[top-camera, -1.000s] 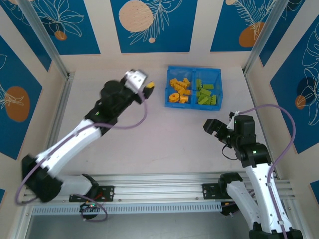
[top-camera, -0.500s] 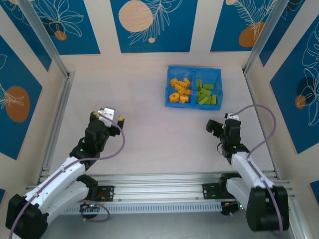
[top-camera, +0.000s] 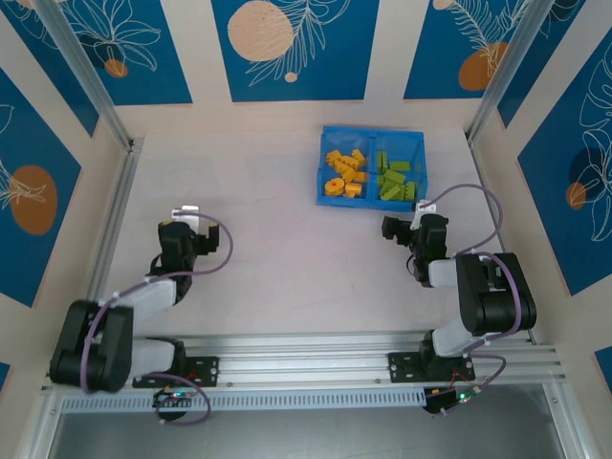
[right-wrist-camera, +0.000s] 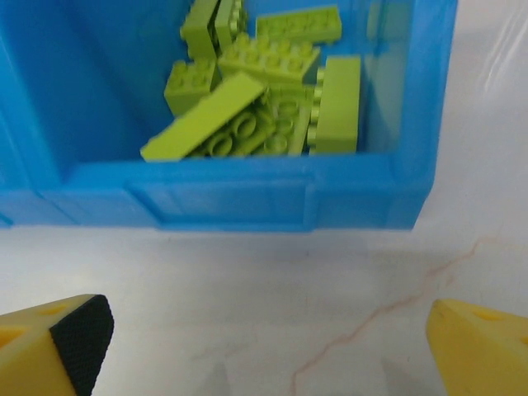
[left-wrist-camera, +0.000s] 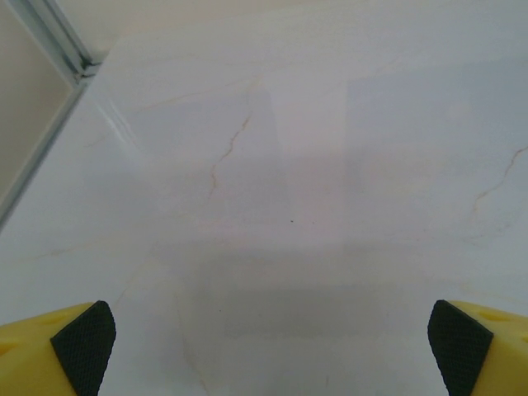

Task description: Sort the legos into containers by color

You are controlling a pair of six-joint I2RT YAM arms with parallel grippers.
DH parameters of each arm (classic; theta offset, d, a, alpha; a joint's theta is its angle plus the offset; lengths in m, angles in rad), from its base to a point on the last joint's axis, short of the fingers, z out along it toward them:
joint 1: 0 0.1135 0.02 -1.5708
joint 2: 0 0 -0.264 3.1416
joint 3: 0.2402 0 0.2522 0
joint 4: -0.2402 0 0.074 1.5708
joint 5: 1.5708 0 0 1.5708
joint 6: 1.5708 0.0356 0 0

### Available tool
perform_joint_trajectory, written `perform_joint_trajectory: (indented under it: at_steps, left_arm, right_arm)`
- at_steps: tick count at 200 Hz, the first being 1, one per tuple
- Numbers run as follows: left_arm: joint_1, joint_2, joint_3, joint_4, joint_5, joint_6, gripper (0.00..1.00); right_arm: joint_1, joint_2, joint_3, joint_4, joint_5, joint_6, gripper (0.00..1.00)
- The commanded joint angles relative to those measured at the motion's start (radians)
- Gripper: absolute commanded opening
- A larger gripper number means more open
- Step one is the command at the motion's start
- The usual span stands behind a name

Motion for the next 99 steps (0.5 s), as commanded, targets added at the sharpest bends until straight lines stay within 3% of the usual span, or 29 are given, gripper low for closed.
perform_joint_trajectory:
  at_steps: [1,11,20,34,99]
  left_arm:
    - [0.052,0.177,0.03,0.231,0.11,-0.008,1.0]
    - [0.059,0.279,-0.007,0.434,0.12,-0.002,1.0]
    - [0.062,0.211,0.013,0.263,0.13,-0.018,1.0]
    - [0.068,0.241,0.018,0.303,0.185,0.004,1.0]
    - [0.068,0.234,0.03,0.274,0.227,0.019,1.0]
  right_arm:
    - [0.016,-0.006,-0.002,0.104,0.054,-0.031,1.0]
    - [0.022,-0.001,-0.005,0.114,0.064,-0.035,1.0]
    - [0.021,-0.004,-0.002,0.103,0.063,-0.034,1.0]
    - [0.02,-0.003,-0.001,0.106,0.063,-0.034,0.99]
    - [0.02,-0.002,0.002,0.1,0.061,-0.034,1.0]
